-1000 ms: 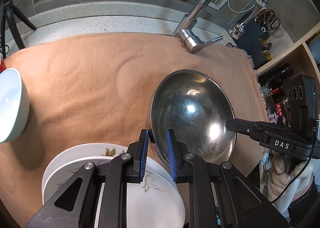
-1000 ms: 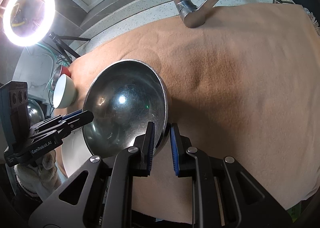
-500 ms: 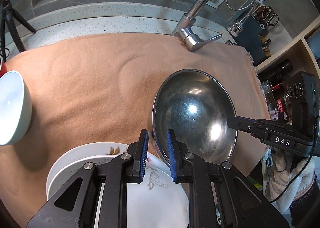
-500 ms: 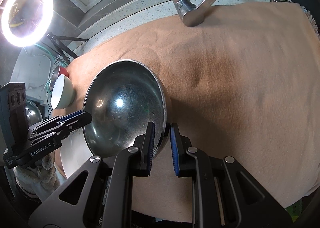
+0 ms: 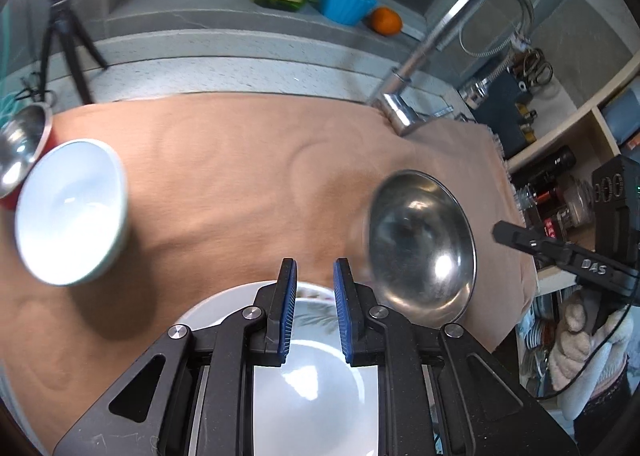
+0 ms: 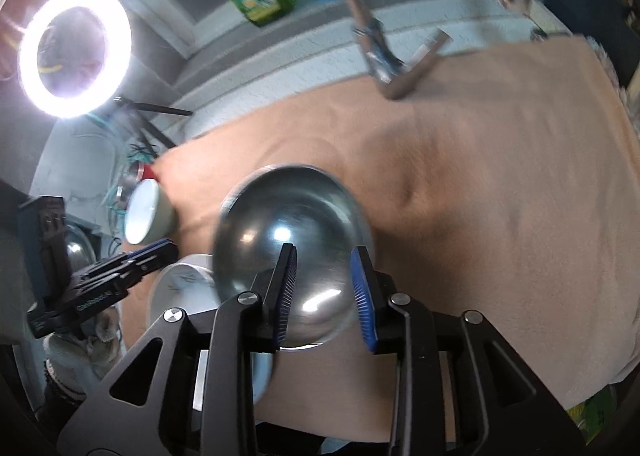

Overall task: Organize plates and bowls
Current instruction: 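Move the left gripper to the red-outside steel bowl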

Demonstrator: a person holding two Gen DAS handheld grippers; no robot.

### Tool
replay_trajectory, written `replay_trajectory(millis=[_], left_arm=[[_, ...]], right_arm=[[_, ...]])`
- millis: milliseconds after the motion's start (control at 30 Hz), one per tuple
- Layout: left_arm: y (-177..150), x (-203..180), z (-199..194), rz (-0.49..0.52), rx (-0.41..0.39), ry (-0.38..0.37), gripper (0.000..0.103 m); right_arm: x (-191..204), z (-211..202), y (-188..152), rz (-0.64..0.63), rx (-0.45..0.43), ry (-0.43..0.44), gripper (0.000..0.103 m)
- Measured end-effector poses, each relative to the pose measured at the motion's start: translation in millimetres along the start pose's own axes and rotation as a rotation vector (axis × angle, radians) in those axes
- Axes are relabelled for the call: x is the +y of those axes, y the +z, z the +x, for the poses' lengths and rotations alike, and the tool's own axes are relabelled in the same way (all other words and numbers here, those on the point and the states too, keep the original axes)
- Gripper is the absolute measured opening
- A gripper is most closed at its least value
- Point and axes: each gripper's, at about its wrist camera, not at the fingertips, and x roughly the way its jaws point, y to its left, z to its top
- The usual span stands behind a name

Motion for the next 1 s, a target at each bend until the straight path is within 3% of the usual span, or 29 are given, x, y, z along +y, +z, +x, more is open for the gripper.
replay_trajectory(millis=[367,800,1000], left_arm=[[-4.5,96.2,-61.2,-0.123,-0.096,0.047,0.017],[7.7,216.9,-105.2,-0.304,-0.192,0.113,0.017],[24.6,258.5,-104.9,-0.371,-0.203,0.126,0.017]], right_arm=[[123.3,7.2,7.4,-0.125,-0.012,0.148,0.029],[253.7,96.2,26.5,-0.167,0.089,0.257,0.029],[286.1,140.3,51.1,-0.142,0.109,0.233,0.029]])
